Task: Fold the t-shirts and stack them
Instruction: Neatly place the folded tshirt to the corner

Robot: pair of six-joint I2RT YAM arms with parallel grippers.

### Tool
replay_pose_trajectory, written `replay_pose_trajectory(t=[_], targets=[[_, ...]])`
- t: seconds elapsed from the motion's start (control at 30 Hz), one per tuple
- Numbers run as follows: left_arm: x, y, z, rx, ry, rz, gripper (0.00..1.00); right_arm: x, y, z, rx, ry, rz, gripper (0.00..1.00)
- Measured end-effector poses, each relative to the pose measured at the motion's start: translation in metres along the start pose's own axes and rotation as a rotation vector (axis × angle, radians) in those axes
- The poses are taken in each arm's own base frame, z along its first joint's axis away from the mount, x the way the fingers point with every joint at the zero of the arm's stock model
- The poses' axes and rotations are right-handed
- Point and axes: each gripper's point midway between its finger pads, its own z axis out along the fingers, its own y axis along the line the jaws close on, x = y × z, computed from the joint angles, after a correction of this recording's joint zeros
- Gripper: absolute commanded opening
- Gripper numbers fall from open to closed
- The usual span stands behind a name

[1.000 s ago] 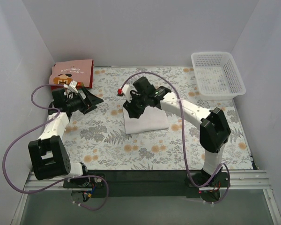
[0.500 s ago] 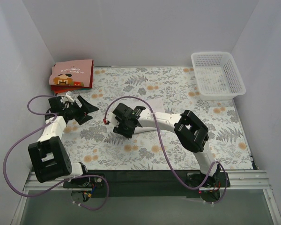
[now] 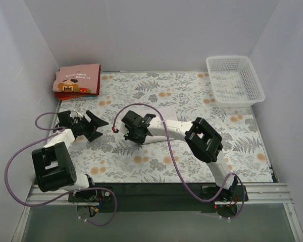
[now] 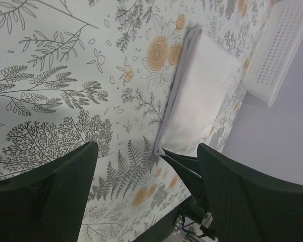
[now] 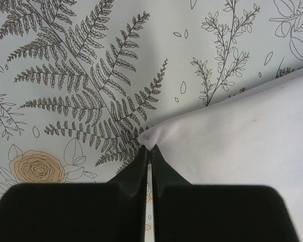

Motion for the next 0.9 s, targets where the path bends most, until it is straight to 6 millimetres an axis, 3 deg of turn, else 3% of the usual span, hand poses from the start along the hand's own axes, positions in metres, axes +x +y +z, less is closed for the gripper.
replay_pose_trajectory(t=[0.23, 0.4, 0.67, 0.9], targets=[[0.034, 0.011, 0.033, 0.000, 0.080, -0.098, 0.90, -0.013, -0.013, -0.008, -0.025, -0.050, 0.039, 0.01], [0.050, -0.010, 0.060, 0.038, 0.116, -0.077, 0.92, -0.021, -0.026, -0.015, -0.034, -0.091, 0.081, 0.01], [0.051, -0.043, 0.103, 0.086, 0.144, -0.083, 0.93, -0.032, -0.025, -0.021, -0.060, -0.124, 0.104, 0.01], [0.055, -0.059, 0.123, 0.084, 0.139, -0.097, 0.94, -0.052, -0.029, -0.033, -0.061, -0.180, 0.128, 0.01]])
